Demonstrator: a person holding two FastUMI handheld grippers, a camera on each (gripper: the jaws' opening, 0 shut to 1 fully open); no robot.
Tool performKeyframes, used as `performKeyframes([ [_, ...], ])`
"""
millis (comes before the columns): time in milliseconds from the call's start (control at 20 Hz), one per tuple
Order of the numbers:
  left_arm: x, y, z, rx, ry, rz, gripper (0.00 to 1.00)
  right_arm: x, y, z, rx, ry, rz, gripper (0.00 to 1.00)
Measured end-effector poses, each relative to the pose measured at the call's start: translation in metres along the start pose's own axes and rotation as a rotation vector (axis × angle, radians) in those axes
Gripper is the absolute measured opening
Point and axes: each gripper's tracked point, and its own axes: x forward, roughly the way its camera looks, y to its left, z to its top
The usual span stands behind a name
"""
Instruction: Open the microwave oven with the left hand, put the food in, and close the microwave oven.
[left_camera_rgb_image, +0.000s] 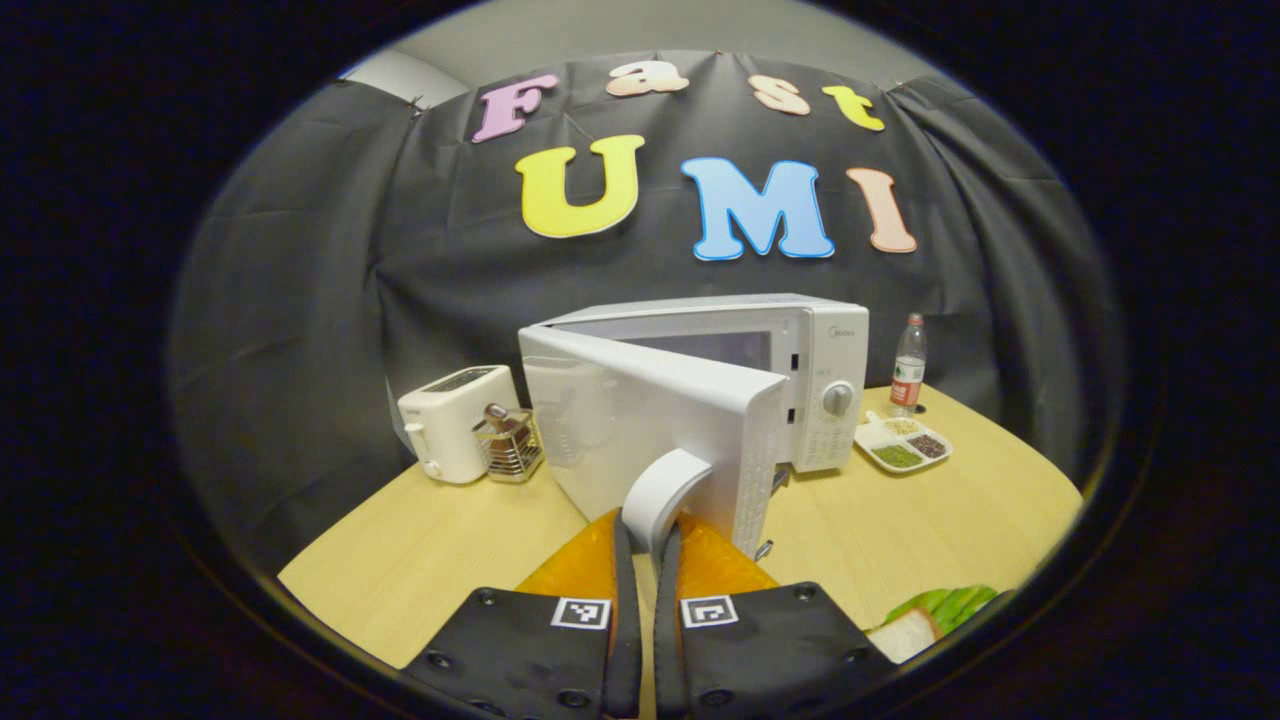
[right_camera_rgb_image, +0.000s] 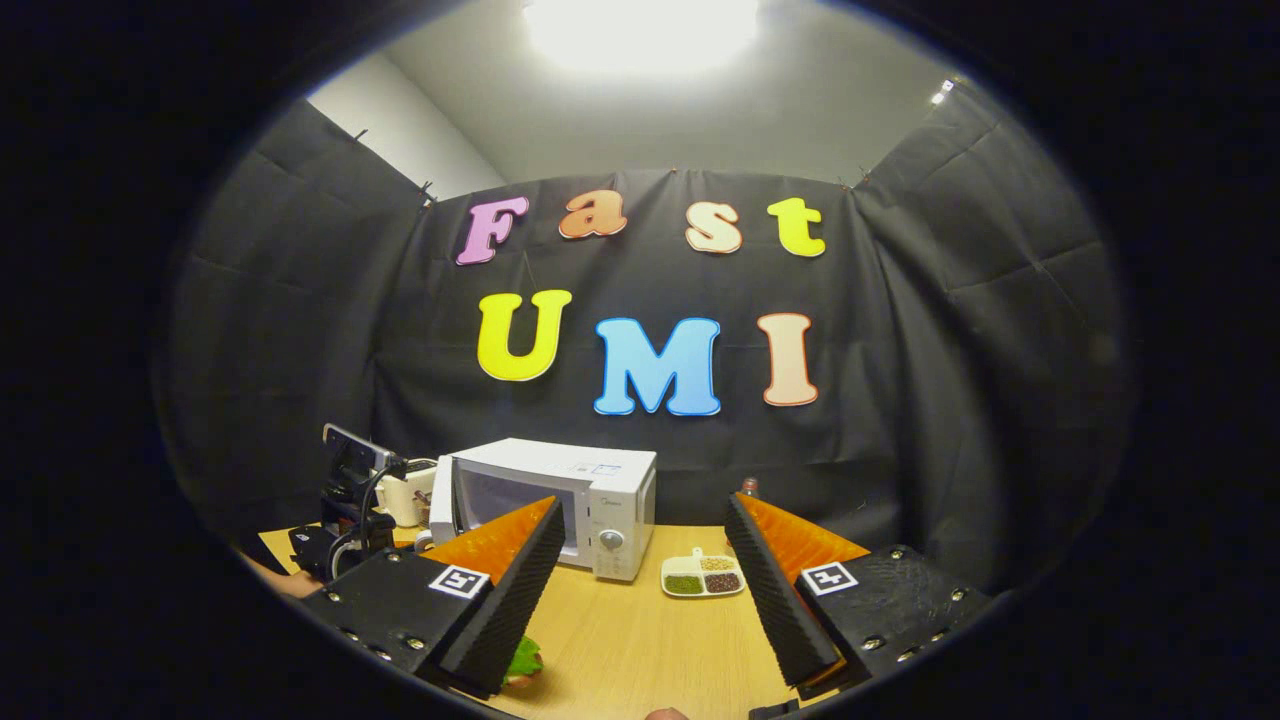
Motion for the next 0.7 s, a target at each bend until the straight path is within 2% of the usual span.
performKeyframes([
  [50, -0.003, 0.010, -0.001, -0.001, 0.000, 0.001, 0.12, 0.002, 0.009, 0.000, -0.006, -0.003, 0.007, 0.97],
  [500, -0.022, 0.091, -0.019, -0.007, 0.005, -0.046, 0.11, 0.015, 0.098, 0.006, 0.050, 0.002, 0.040, 0.98],
  [650, -0.021, 0.112, -0.022, -0.015, 0.003, -0.064, 0.11, 0.018, 0.123, 0.003, 0.054, 0.010, 0.042, 0.98],
  [700, -0.022, 0.118, -0.023, -0.017, 0.000, -0.071, 0.15, 0.019, 0.130, 0.003, 0.058, 0.012, 0.040, 0.98],
])
